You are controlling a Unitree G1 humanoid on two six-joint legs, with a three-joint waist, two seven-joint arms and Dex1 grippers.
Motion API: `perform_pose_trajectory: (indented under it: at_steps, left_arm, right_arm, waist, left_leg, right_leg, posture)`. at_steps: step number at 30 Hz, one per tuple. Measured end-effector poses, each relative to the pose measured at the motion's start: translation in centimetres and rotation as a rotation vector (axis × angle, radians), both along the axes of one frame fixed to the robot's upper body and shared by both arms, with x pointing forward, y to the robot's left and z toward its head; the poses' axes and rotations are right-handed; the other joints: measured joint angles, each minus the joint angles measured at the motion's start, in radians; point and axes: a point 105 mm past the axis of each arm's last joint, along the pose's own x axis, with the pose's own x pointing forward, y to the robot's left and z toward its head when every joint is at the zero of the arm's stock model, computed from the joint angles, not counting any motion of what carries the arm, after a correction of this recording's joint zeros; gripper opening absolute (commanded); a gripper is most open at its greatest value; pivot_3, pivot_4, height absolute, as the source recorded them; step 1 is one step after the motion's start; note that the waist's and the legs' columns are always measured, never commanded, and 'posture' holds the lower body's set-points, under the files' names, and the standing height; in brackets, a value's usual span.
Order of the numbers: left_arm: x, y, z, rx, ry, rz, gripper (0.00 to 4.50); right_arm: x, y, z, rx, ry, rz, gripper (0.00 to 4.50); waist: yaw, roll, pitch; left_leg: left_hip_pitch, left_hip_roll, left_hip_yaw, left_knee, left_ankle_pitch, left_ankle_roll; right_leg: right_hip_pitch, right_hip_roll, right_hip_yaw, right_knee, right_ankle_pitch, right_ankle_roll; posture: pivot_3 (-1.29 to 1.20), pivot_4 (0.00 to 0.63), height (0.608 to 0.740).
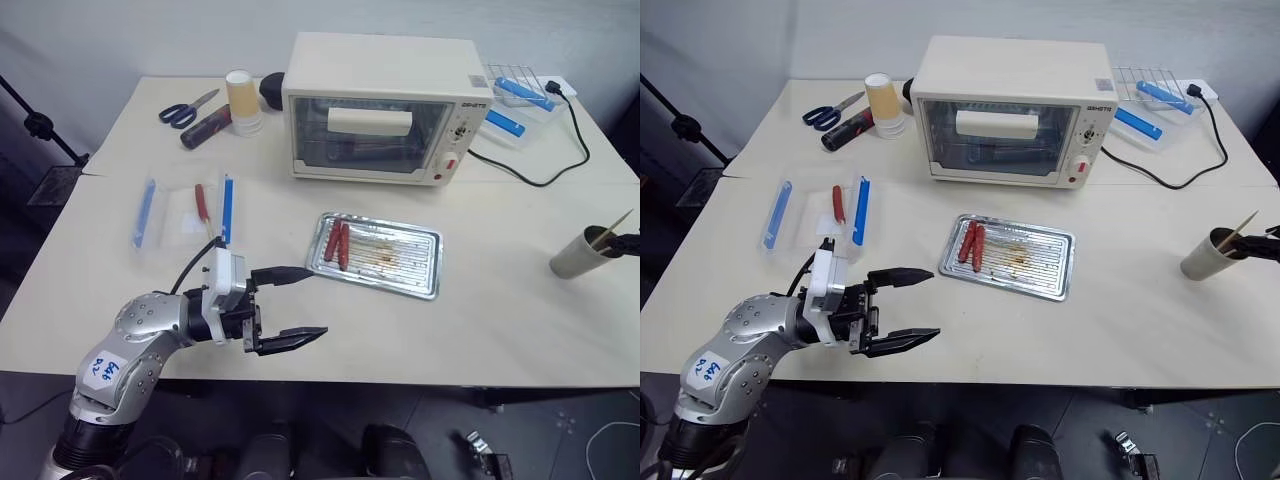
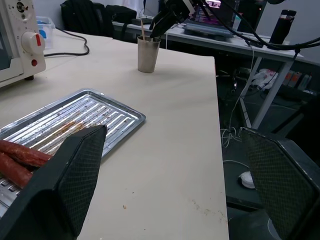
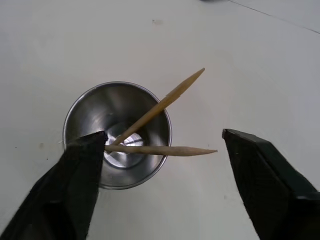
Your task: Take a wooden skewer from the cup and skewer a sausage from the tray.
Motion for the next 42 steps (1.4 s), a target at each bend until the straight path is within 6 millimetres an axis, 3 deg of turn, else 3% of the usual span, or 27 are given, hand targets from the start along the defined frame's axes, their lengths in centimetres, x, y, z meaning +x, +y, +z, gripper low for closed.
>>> perform_pose_trajectory:
  at_steps: [8, 20, 24, 34, 42]
  left_arm:
    - [0.1, 0.0, 0.0, -0.001, 0.000, 0.007, 4.50]
    - [0.1, 0.0, 0.0, -0.002, -0.003, 0.008, 4.50]
    - [0.1, 0.0, 0.1, -0.004, -0.008, 0.009, 4.50]
    - [0.2, 0.1, -0.1, 0.002, -0.016, 0.030, 4.50]
    - [0.3, 0.3, -0.5, 0.001, -0.001, 0.054, 4.50]
  right_arm:
    - [0.2, 0.1, -0.1, 0.017, -0.019, -0.012, 0.06]
    - [0.4, 1.0, 0.5, 0.106, -0.031, 0.020, 0.03]
    - [0.4, 2.0, 1.0, 0.150, -0.015, 0.078, 0.70]
    - [2.4, 2.2, 0.5, 0.045, -0.060, 0.034, 3.99]
    - [2.9, 2.0, 0.2, 0.039, -0.086, 0.002, 3.99]
  waist:
    - [-0.001, 0.000, 0.000]
    - [-0.001, 0.000, 0.000]
    - [-0.001, 0.000, 0.000]
    - [-0.003, 0.000, 0.000]
    - [-0.003, 0.000, 0.000]
  left_leg:
    - [0.000, 0.000, 0.000, 0.000, 0.000, 0.000]
    - [0.000, 0.000, 0.000, 0.000, 0.000, 0.000]
    - [0.000, 0.000, 0.000, 0.001, 0.000, 0.000]
    - [0.000, 0.000, 0.000, 0.001, 0.000, 0.000]
    - [0.000, 0.000, 0.000, 0.001, 0.000, 0.000]
  right_leg:
    - [0.000, 0.000, 0.000, 0.000, 0.000, 0.000]
    - [0.000, 0.000, 0.000, 0.000, 0.000, 0.000]
    - [0.000, 0.000, 0.000, 0.001, 0.000, 0.000]
    - [0.000, 0.000, 0.000, 0.002, 0.000, 0.000]
    - [0.000, 0.000, 0.000, 0.002, 0.000, 0.000]
  posture:
    - [0.00, 0.150, 0.740]
    - [0.00, 0.150, 0.740]
    - [0.00, 0.150, 0.740]
    - [0.00, 0.150, 0.740]
    - [0.00, 0.150, 0.740]
